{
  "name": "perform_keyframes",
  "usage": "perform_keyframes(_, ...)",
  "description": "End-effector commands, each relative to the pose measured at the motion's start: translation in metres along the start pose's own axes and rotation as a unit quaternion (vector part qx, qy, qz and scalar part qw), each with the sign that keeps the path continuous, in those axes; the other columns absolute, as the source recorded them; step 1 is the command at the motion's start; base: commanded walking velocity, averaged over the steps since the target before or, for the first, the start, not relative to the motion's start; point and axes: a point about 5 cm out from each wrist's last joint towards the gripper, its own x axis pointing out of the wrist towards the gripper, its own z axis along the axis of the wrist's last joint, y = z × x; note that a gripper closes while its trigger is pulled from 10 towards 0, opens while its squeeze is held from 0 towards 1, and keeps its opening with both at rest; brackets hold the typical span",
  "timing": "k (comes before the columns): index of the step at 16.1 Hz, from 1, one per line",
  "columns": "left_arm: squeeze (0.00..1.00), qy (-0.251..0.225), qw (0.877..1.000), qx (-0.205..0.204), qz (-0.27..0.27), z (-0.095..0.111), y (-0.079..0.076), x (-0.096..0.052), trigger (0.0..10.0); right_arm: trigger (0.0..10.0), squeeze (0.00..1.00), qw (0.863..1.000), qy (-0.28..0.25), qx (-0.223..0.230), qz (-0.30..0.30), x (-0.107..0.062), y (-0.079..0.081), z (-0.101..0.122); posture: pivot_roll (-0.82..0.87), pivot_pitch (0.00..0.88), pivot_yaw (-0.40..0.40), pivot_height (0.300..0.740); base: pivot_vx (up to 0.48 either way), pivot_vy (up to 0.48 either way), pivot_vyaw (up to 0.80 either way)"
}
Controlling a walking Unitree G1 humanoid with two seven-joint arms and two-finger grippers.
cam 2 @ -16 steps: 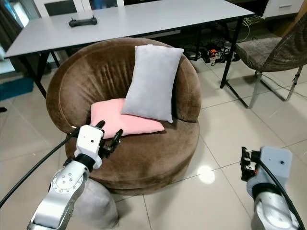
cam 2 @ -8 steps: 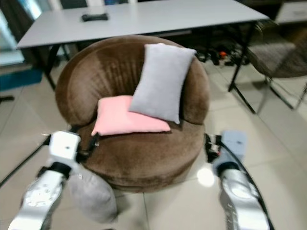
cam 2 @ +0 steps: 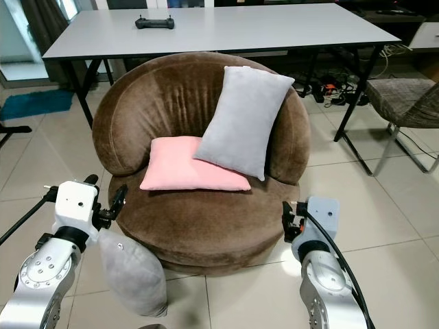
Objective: Move the pillow to the sofa from floor
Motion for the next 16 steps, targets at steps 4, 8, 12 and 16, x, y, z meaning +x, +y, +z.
perform_keyframes(4,0.00,-0.002,1.000,-0.024,-0.019,0.001,-0.013,0.007,10.0,10.0,0.00,0.999,-0.027,-0.014,-0.027,-0.003,-0.012,0.015,-0.06,0.000,0.048,0.740,0.000,0.000,0.00)
perform_keyframes(8,0.00,0.012,0.999,-0.039,-0.016,-0.007,-0.017,0.003,10.0,10.0,0.00,0.999,-0.029,-0.032,-0.032,-0.009,-0.020,0.017,-0.08,0.000,0.046,0.740,0.000,0.000,0.00)
perform_keyframes(12,0.00,0.008,0.999,-0.035,-0.010,-0.005,-0.012,0.006,10.0,10.0,0.00,0.999,-0.028,-0.028,-0.026,-0.003,-0.015,0.020,-0.06,0.000,0.033,0.740,-0.095,0.000,0.00)
perform_keyframes(16,0.00,0.006,0.999,-0.031,0.010,-0.005,-0.008,0.004,10.0,10.0,0.00,0.999,-0.029,-0.032,-0.017,0.007,-0.013,0.024,-0.04,0.000,0.003,0.740,-0.083,0.000,0.00)
